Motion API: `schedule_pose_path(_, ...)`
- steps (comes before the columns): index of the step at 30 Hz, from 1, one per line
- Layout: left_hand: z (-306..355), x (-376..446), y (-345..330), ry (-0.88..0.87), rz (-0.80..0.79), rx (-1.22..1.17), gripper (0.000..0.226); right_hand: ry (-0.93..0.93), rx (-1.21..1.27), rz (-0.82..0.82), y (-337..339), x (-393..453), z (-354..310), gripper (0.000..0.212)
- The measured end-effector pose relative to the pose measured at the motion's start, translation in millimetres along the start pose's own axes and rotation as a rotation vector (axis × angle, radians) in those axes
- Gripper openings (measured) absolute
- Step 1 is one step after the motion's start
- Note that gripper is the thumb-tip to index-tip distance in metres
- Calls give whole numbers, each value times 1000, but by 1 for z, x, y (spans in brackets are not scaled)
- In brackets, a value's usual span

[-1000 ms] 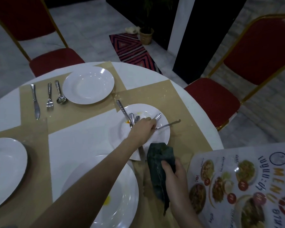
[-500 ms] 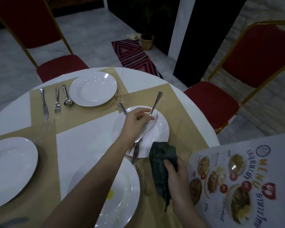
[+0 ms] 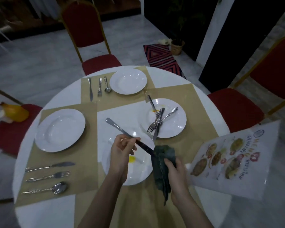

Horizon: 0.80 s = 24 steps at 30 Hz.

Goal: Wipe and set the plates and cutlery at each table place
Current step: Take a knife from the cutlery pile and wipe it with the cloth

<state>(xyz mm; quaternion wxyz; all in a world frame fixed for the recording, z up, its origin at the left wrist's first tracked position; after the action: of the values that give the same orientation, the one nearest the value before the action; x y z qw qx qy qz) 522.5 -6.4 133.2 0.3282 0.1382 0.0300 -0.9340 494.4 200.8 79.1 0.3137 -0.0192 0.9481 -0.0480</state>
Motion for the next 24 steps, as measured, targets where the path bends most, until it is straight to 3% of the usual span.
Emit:
schedule_pose_path(4, 13, -45, 20, -154, 38, 58, 7, -130, 131, 33, -1, -23, 30, 16)
schedule_pose_path(10, -9, -108, 27, -149, -78, 62, 13, -294, 259, -154, -31, -59, 59, 30)
schedule_pose_path(14, -25, -144, 37, -160, -114, 133, 25, -347, 394, -205, -40, -81, 77, 42)
schedule_pose_path(18, -35, -162, 51, -219, -92, 258, 38, -330, 364, -165, -41, -92, 92, 32)
schedule_pose_path(21, -48, -160, 64, -170, -75, 268, 26, -297, 305, -121, -42, -98, 98, 22)
schedule_pose_path(24, -49, -163, 69, -204, -100, 292, 13, -325, 349, -122, -44, -101, 103, 30)
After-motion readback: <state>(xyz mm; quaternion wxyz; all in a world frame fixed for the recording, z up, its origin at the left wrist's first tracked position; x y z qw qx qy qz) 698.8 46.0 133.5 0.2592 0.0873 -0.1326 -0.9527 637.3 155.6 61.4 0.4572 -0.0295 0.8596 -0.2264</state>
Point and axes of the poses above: each hand's wrist, its own x-axis towards the middle knuckle, its own y-axis out of the back of the hand, z = x × y, the point moved 9 cm from there along x, towards the middle knuckle, and after that the axes turned 7 degrees about x, right-handed, at the moved point
